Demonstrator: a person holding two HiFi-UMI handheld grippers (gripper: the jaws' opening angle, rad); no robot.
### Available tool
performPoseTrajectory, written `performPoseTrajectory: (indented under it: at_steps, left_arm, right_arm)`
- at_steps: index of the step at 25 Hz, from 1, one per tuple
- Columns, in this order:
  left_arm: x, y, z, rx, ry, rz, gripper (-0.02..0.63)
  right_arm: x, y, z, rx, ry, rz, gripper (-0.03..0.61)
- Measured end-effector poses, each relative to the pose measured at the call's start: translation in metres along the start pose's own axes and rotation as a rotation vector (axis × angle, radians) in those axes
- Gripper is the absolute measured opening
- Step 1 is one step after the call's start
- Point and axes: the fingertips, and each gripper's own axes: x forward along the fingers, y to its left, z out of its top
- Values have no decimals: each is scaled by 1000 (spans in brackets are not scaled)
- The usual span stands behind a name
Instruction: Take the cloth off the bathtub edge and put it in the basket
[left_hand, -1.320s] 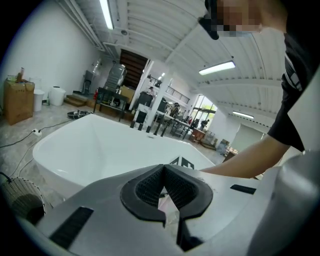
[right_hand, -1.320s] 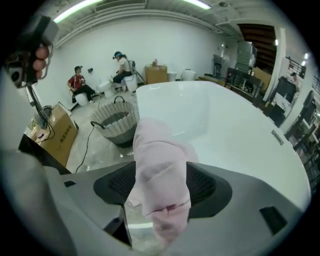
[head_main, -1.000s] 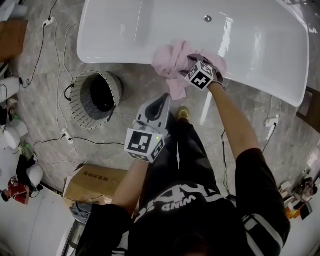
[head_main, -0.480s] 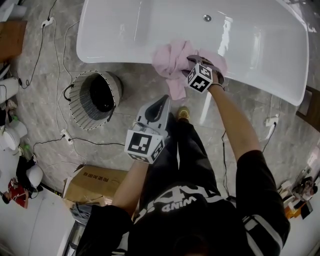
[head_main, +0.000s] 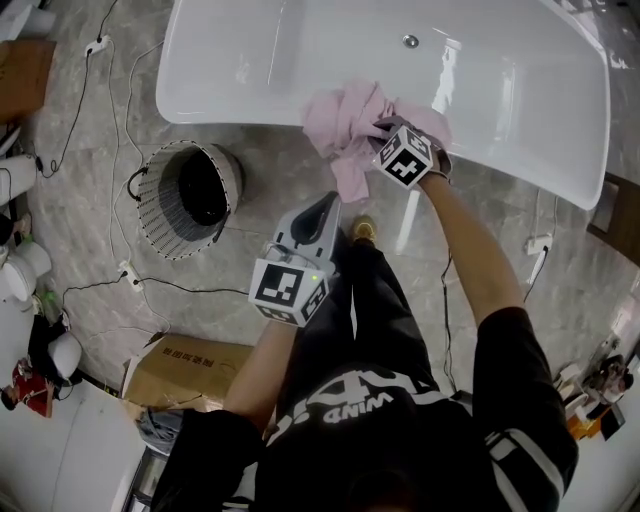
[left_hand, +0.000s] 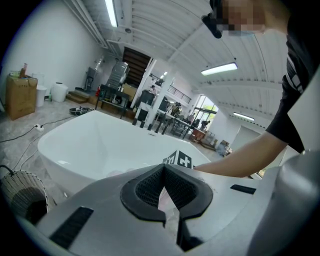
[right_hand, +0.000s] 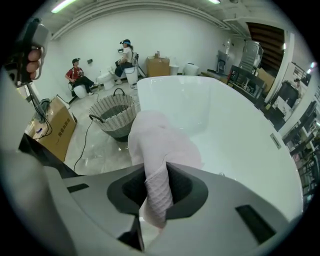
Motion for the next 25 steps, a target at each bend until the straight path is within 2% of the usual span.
performPoseTrajectory:
  at_steps: [6,13,19,25]
  left_arm:
    - [-15,-10,12,13,-23,-8,11]
    - [-49,-42,49,49,-73,-17,11]
    - [-99,-84,80,103,-117,-12,11]
    - [-145,-112,105,154,-172,-13,11]
  right_arm:
    - [-48,-10,14,72,-52,-64,71]
    - [-162,-26,59,176,-184,-178,71]
    - [-282,-16,108,161,-325,-259,71]
    - [-406,-10,179,54,-487,-388,71]
